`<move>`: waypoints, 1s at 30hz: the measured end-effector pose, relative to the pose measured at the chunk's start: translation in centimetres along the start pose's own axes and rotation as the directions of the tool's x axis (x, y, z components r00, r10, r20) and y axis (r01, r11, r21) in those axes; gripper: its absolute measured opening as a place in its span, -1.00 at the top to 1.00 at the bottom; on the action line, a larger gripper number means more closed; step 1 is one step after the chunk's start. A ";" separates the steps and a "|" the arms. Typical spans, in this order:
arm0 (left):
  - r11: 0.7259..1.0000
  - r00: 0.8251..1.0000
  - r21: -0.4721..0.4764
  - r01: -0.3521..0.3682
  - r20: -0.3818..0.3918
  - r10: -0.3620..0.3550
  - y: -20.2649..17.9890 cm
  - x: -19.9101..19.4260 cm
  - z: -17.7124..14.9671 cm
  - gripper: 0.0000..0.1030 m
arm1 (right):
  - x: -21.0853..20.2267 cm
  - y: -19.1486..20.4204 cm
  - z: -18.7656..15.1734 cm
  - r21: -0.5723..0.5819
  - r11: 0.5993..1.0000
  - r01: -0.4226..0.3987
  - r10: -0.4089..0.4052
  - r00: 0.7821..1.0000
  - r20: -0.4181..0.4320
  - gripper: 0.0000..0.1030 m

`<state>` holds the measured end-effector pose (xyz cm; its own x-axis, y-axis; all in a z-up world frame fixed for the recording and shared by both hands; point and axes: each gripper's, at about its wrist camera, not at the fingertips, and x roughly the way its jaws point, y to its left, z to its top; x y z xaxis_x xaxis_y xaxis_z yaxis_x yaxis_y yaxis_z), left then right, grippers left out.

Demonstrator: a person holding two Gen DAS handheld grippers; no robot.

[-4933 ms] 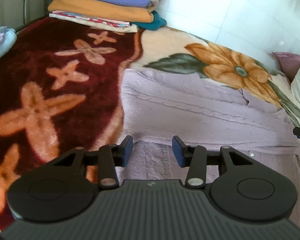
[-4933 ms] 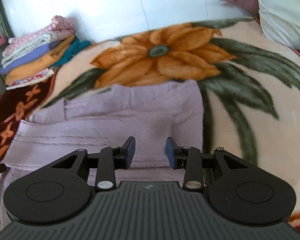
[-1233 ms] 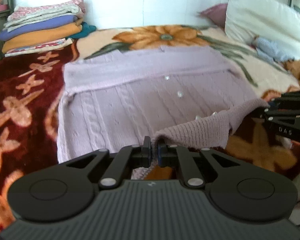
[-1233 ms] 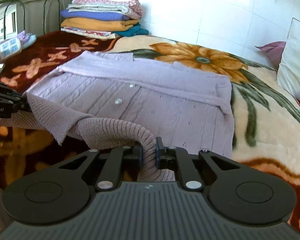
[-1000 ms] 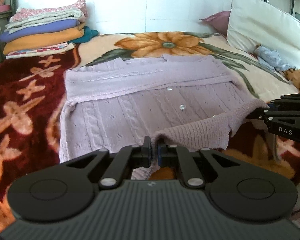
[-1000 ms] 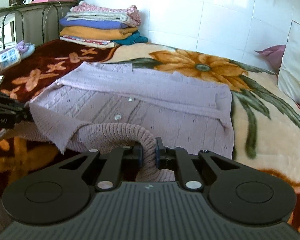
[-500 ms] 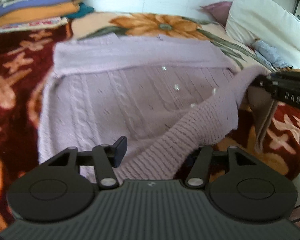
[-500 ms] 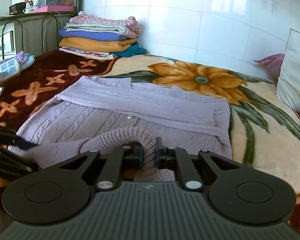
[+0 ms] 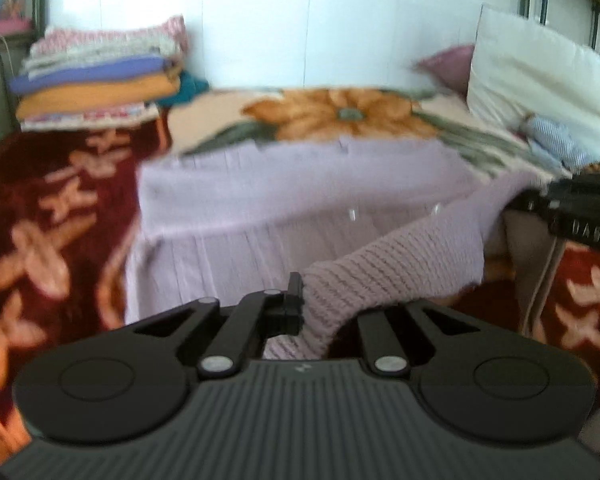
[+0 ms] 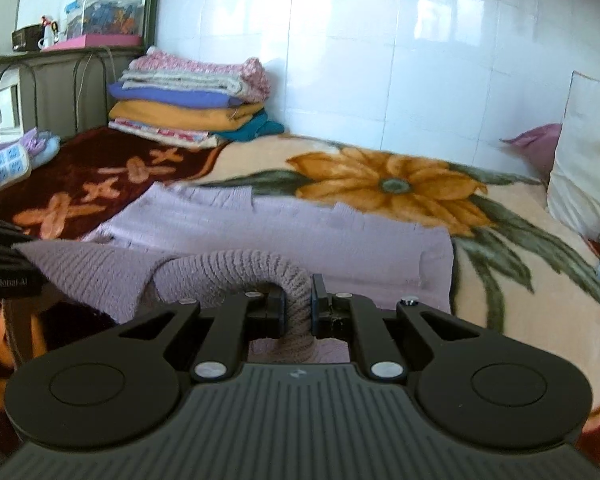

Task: Fold small clothes
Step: 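Lift the hem with both grippers and fold it toward the collar, then lower the hem onto the collar and open both grippers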

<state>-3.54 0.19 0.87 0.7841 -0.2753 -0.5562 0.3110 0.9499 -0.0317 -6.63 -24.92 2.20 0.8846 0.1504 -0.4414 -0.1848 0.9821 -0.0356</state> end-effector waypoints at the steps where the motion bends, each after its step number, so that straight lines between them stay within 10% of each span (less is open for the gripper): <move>1: 1.000 1.000 0.006 -0.004 0.015 0.004 0.0 0.1 0.7 0.84 | 0.2 -0.1 0.5 0.003 1.000 0.002 -0.002 1.000 0.009 0.76; 17: 0.998 0.988 -0.014 -0.055 0.143 0.057 1.9 6.4 10.6 0.84 | 9.8 -2.4 9.1 0.008 0.998 0.064 -0.065 0.995 0.078 0.76; 30: 0.991 0.994 -0.073 -0.110 0.017 0.112 4.7 17.8 10.8 0.83 | 23.8 -1.7 7.0 -0.053 0.994 0.094 -0.098 0.991 -0.085 0.76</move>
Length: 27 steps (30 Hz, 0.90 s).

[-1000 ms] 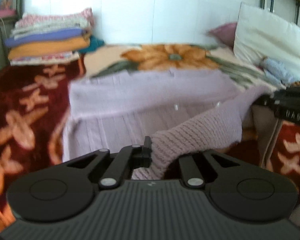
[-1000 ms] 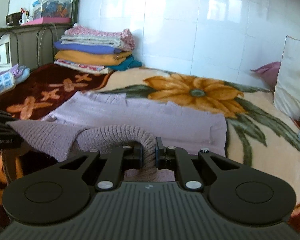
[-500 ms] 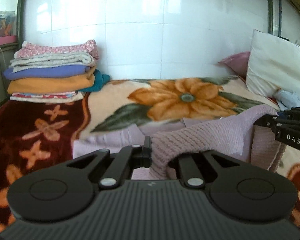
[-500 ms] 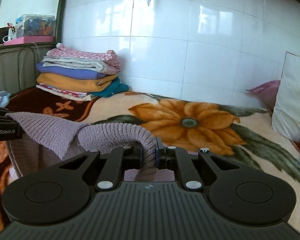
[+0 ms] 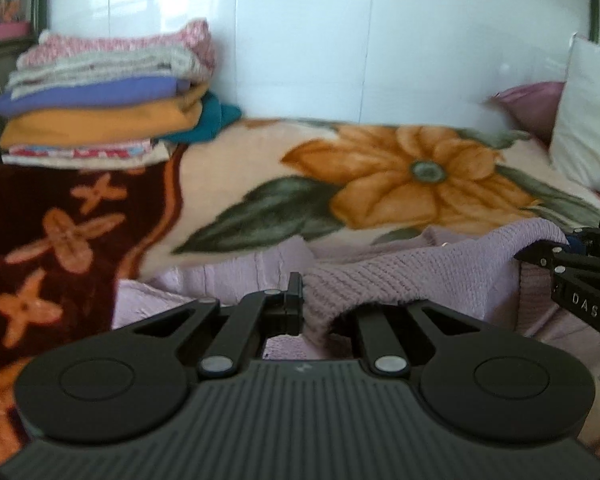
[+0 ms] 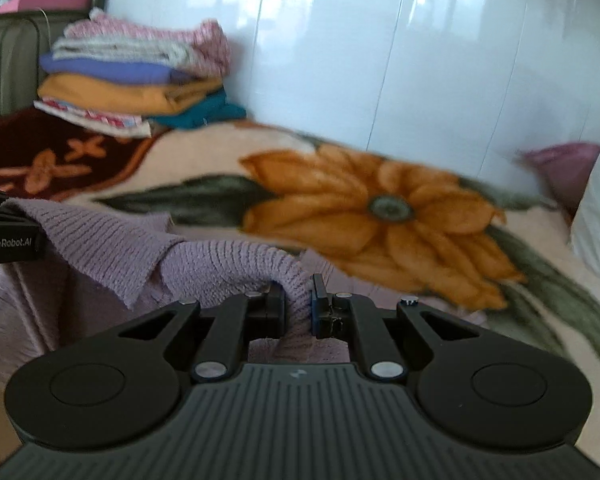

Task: Fold small clothes
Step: 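Lower the hem onto the collar and open both grippers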

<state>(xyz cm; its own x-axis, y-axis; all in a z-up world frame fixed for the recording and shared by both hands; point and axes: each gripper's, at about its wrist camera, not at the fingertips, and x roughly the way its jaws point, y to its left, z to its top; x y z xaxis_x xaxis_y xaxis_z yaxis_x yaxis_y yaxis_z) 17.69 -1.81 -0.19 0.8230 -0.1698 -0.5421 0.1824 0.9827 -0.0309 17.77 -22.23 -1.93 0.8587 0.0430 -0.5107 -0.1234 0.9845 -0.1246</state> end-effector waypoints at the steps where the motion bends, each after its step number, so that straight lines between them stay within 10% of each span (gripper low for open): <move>1: 1.000 1.000 -0.001 0.001 -0.015 -0.001 0.1 0.8 -0.2 0.82 | 0.8 0.0 -0.2 0.008 1.000 -0.002 0.002 1.000 -0.016 0.76; 9: 0.999 0.993 -0.040 0.025 -0.118 -0.029 0.9 4.5 -1.3 0.72 | 4.0 -0.3 -2.2 0.073 0.997 -0.024 0.029 0.997 -0.071 0.53; 16: 0.999 0.995 -0.034 -0.016 -0.097 0.013 1.3 2.0 -0.4 -0.09 | 1.0 -1.4 -2.2 0.100 0.994 -0.043 0.049 0.997 -0.054 0.03; 27: 0.998 0.996 -0.016 0.058 -0.062 -0.059 1.0 -3.7 0.0 -0.09 | -6.4 -2.6 -3.3 0.051 0.998 -0.048 0.048 0.999 -0.004 -0.08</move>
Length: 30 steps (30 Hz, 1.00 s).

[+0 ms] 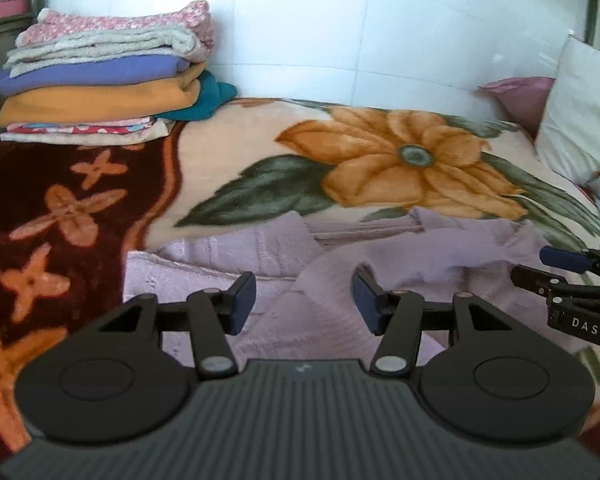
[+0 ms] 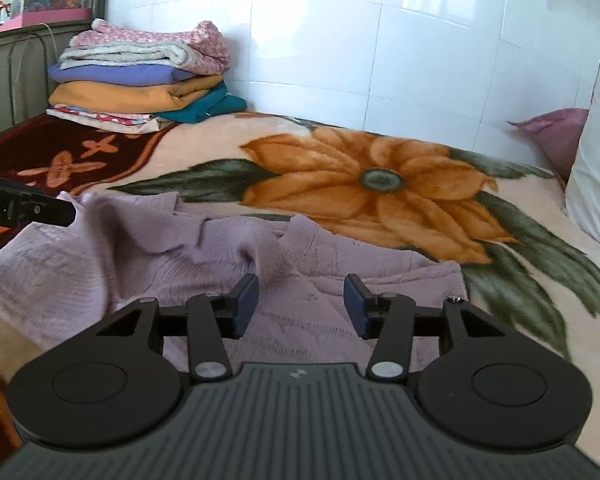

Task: Fold small clothes
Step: 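Lower the hem onto the collar and open both grippers, then move both grippers to the folded edge and close on it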

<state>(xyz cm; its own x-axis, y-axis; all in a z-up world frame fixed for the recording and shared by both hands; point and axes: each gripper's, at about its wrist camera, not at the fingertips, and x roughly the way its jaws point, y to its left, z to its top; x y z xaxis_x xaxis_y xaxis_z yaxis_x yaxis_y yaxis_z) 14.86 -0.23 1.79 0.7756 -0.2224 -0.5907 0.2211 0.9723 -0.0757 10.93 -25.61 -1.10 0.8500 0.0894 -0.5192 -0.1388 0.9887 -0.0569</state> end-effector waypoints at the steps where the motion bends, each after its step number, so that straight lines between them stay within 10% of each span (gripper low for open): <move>1: 1.000 1.000 0.009 0.002 -0.002 -0.002 -0.2 -0.4 -0.2 -0.09 | -0.5 0.1 -0.2 -0.004 1.000 -0.004 0.004 1.000 0.001 -0.08; 17: 0.997 0.994 0.066 0.035 -0.103 -0.028 -1.5 -2.2 -4.9 -0.09 | -1.4 4.1 -3.3 -0.227 0.971 -0.082 0.060 0.993 -0.100 -0.11; 30: 0.985 0.994 0.160 0.072 -0.090 -0.058 -3.3 -0.2 -7.1 -0.10 | 0.6 3.1 -3.0 -0.160 0.982 -0.099 0.083 0.991 -0.103 -0.20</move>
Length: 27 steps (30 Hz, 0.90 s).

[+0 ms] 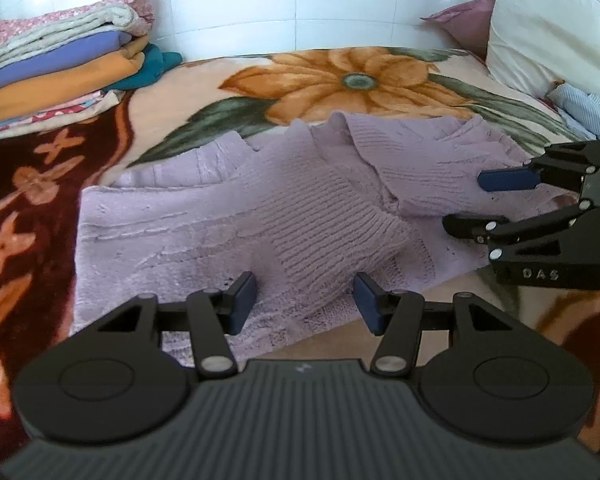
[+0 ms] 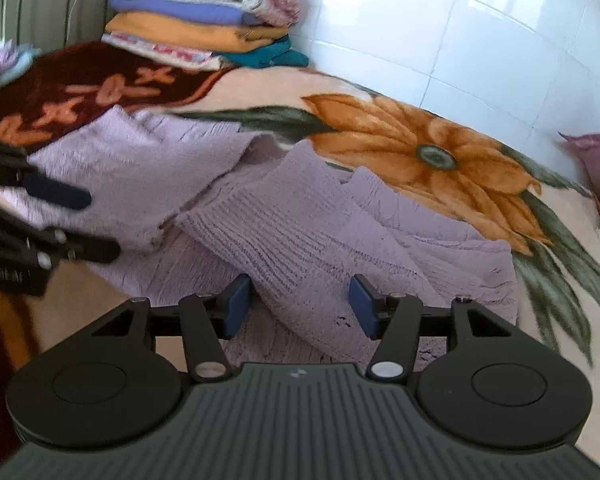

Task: Fold small clothes
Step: 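Move both grippers to the folded edge and close on it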

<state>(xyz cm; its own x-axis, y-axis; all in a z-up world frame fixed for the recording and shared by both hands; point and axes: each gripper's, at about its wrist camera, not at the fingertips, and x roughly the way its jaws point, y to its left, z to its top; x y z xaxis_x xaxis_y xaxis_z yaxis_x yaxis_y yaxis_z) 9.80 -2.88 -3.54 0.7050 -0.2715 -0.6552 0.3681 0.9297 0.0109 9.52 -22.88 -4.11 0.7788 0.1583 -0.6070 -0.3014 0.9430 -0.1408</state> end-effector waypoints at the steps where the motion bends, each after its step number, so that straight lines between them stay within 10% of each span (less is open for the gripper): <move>1: 1.000 1.000 0.006 0.005 0.006 -0.005 -0.1 0.1 -0.1 -0.14 | 0.0 -0.2 0.1 0.021 1.000 -0.007 0.007 1.000 0.010 -0.20; 27: 1.000 0.998 -0.008 -0.016 0.056 0.017 -0.3 1.9 0.8 -0.25 | 1.7 -0.8 -0.9 0.074 0.997 -0.026 0.024 0.999 0.030 -0.32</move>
<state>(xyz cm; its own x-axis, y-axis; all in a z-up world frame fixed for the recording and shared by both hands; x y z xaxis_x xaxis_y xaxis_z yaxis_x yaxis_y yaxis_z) 11.50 -3.91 -4.13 0.7441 -0.2694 -0.6114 0.3515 0.9361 0.0153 10.61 -23.65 -5.76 0.7875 0.1893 -0.5865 -0.2798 0.9578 -0.0664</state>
